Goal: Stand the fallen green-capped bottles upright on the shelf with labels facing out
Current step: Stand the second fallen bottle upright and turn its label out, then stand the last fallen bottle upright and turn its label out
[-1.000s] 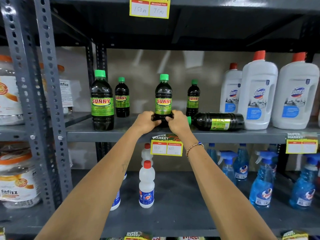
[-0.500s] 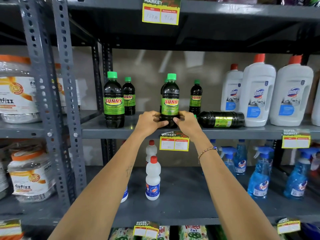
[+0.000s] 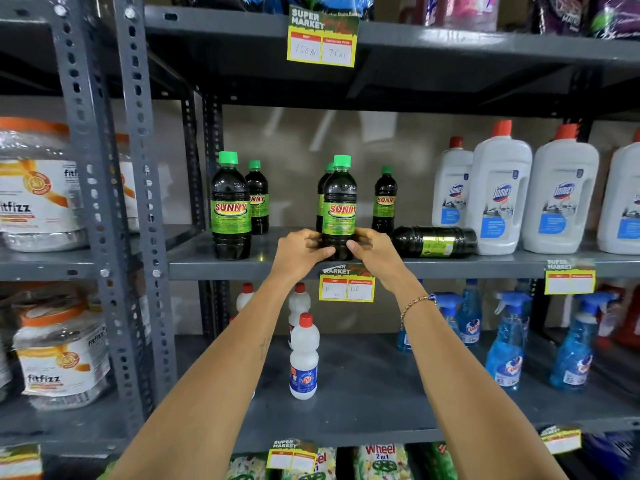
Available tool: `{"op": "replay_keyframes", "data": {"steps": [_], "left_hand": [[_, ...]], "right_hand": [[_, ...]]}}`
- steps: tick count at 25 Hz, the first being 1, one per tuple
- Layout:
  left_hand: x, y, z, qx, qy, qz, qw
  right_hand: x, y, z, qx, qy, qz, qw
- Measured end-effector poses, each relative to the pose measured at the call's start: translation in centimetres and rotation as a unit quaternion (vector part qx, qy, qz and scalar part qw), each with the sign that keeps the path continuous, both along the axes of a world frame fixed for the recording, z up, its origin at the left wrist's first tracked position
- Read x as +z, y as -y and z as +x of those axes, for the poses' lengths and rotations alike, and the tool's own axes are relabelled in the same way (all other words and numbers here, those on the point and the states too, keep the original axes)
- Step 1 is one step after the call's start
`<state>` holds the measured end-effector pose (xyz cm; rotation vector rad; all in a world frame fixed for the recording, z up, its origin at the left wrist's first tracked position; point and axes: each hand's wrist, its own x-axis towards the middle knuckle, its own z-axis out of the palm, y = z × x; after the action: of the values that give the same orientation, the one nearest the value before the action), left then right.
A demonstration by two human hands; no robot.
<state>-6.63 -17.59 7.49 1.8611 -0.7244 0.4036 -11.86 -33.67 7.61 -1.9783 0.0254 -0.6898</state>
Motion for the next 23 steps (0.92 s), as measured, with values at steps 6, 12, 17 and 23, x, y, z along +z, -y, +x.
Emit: {"op": "replay_keyframes", "data": {"steps": [6,12,17,23], "left_hand": [[-0.5,0.0,-0.4,-0.006,0.001,0.006,1.0],[-2.8,1.2,-2.0,0.144,0.203,-0.1,0.963],[-3.2,7.4,-4.2,0.086,0.383,-0.039,0.919],[-5.9,15.4,-3.2,0.205,0.425,0.173,0.865]], "right_hand": [[0.1,-0.2,-0.5,0.0,-0.018,-0.01,1.0],[0.8,2.0,-2.4,-0.093,0.079,-0.047,0.991],[3.9,7.0,-4.3,-0.159,0.118,-0.146,0.969],[6.3,15.3,-6.2,-0.053,-0.136,-0.336,0.93]]}}
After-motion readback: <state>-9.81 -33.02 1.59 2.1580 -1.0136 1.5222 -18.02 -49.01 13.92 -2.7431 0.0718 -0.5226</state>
